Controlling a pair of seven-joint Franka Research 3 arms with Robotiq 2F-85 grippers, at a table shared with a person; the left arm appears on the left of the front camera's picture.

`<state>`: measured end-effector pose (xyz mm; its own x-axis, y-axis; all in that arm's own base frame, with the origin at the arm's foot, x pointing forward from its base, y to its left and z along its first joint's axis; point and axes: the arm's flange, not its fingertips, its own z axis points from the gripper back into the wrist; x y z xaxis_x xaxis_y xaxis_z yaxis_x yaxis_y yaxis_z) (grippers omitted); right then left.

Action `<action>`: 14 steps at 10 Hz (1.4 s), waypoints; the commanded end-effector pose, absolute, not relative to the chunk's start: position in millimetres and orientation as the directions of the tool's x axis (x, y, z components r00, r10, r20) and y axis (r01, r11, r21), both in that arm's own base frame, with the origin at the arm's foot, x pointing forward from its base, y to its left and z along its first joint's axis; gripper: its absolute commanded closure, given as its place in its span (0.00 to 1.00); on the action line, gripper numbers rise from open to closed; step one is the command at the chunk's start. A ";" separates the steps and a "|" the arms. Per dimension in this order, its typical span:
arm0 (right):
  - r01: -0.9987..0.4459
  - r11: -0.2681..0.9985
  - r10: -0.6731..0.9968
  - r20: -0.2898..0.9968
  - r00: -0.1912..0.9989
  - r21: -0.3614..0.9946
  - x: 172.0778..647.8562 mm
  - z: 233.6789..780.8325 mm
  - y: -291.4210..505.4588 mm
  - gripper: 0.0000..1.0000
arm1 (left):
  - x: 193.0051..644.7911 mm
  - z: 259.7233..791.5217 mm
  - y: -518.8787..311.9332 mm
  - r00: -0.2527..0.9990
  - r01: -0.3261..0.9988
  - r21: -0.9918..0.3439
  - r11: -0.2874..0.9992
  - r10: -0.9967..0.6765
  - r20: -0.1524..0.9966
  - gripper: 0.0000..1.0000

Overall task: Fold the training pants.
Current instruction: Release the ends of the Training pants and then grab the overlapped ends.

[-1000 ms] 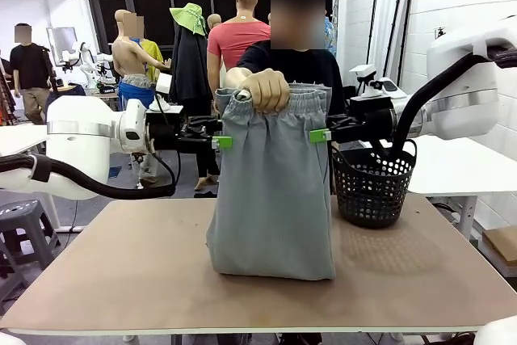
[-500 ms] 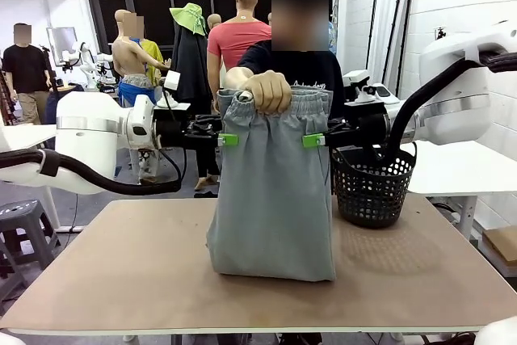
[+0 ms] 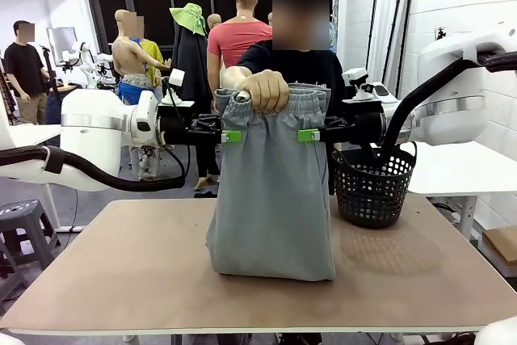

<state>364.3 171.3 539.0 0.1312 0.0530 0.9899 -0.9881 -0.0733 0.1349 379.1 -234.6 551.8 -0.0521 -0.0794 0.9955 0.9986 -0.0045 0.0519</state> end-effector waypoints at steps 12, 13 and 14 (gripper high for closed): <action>-0.997 0.009 -0.031 0.996 0.081 0.081 384.4 544.0 182.6 0.00 | 404.9 546.8 -283.8 0.004 0.993 0.004 0.114 -0.070 0.998 0.00; -0.997 0.008 -0.039 0.996 0.077 0.078 385.8 546.2 180.9 0.00 | 406.4 548.4 -283.7 -0.003 0.994 0.006 0.105 -0.035 0.999 0.00; -0.997 0.019 -0.037 0.996 0.079 0.080 388.5 546.6 178.9 0.16 | 406.7 550.0 -283.0 -0.004 0.995 0.005 0.098 -0.008 1.000 0.00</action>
<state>384.2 175.7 545.7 0.0923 0.0057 0.9957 -0.9955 0.0208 0.0921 405.1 -278.0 547.6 0.0100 -0.0636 0.9979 0.9946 0.1035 -0.0033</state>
